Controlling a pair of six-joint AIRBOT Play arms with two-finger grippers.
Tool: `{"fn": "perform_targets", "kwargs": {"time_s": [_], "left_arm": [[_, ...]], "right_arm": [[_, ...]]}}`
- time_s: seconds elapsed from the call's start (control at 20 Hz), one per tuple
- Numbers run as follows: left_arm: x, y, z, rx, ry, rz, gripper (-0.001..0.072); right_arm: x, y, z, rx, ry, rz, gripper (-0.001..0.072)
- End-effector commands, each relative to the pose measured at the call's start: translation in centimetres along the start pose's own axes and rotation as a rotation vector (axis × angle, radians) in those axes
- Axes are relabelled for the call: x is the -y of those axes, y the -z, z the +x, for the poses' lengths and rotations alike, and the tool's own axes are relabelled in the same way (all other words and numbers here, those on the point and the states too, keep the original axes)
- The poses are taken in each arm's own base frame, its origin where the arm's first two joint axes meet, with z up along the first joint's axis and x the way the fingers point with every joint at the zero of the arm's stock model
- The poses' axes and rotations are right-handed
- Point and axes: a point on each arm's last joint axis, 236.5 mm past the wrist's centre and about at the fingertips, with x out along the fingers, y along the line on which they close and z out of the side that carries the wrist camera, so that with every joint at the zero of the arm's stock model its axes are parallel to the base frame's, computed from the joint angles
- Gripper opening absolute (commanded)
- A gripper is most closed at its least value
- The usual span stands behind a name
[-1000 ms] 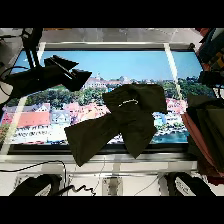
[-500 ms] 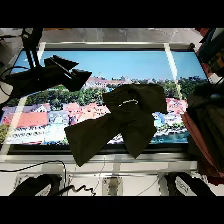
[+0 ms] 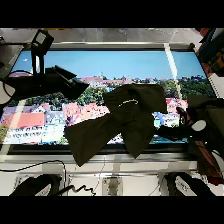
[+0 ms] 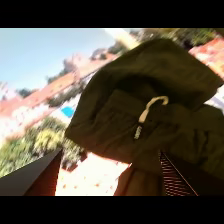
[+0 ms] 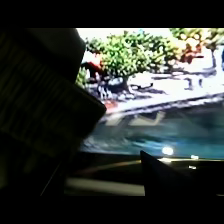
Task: Fold the clothes and pants, and hang the long-sleeved shirts on hangers.
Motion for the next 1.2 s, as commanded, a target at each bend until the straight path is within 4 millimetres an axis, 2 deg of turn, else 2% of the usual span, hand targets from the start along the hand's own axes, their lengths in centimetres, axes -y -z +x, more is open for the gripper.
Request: {"fn": "perform_targets", "kwargs": {"time_s": [0.0,0.2,0.25,0.35,0.4,0.45,0.5,0.55,0.6,0.7,0.8,1.0,1.15], "left_arm": [[-4.3,4.3,-0.9,-0.157,-0.116,-0.094,0.0649],[-9.8,9.2,-3.5,-0.283,-0.195,-0.27,0.0649],[-11.0,9.9,-4.1,-0.285,-0.213,-0.334,0.0649],[-12.6,11.6,-4.9,-0.287,-0.224,-0.434,0.0649],[-13.1,13.1,-5.3,-0.311,-0.23,-0.477,0.0649],[-13.4,15.1,-5.6,-0.349,-0.231,-0.526,0.0649],[-13.3,17.1,-5.8,-0.387,-0.226,-0.579,0.0649],[-12.8,19.3,-5.6,-0.427,-0.207,-0.633,0.0648],[-12.1,21.3,-5.3,-0.465,-0.184,-0.679,0.0649],[-9.9,25.5,-4.6,-0.556,-0.129,-0.763,0.0649],[-8.0,28.6,-4.0,-0.621,-0.087,-0.821,0.0649],[-3.6,34.1,-3.7,-0.754,-0.007,-0.919,0.0648],[1.1,37.8,-4.1,-0.875,0.094,-0.98,0.0648]], "right_arm": [[-0.7,-0.6,2.0,0.1,-0.096,0.23,0.0496],[-0.6,-0.5,3.0,0.078,-0.105,0.205,0.048],[-1.3,-0.5,3.3,0.069,-0.144,0.195,0.0448],[-3.4,-0.5,3.5,0.057,-0.242,0.187,0.0447],[-4.2,-0.5,3.5,0.049,-0.282,0.182,0.0447],[-4.7,-0.5,3.4,0.049,-0.305,0.163,0.0416],[-4.8,-0.6,3.3,0.057,-0.309,0.137,0.0292],[-5.0,-0.8,3.0,0.063,-0.312,0.104,0.0173],[-5.4,-1.2,2.7,0.075,-0.318,0.076,0.0121],[-6.3,-2.1,1.5,0.105,-0.337,0.015,0.0081],[-7.5,-3.1,-0.1,0.145,-0.356,-0.045,0.0027],[-9.0,-4.8,-3.0,0.246,-0.365,-0.113,0.0026],[-9.1,-4.9,-3.3,0.259,-0.366,-0.121,0.0027]]}}
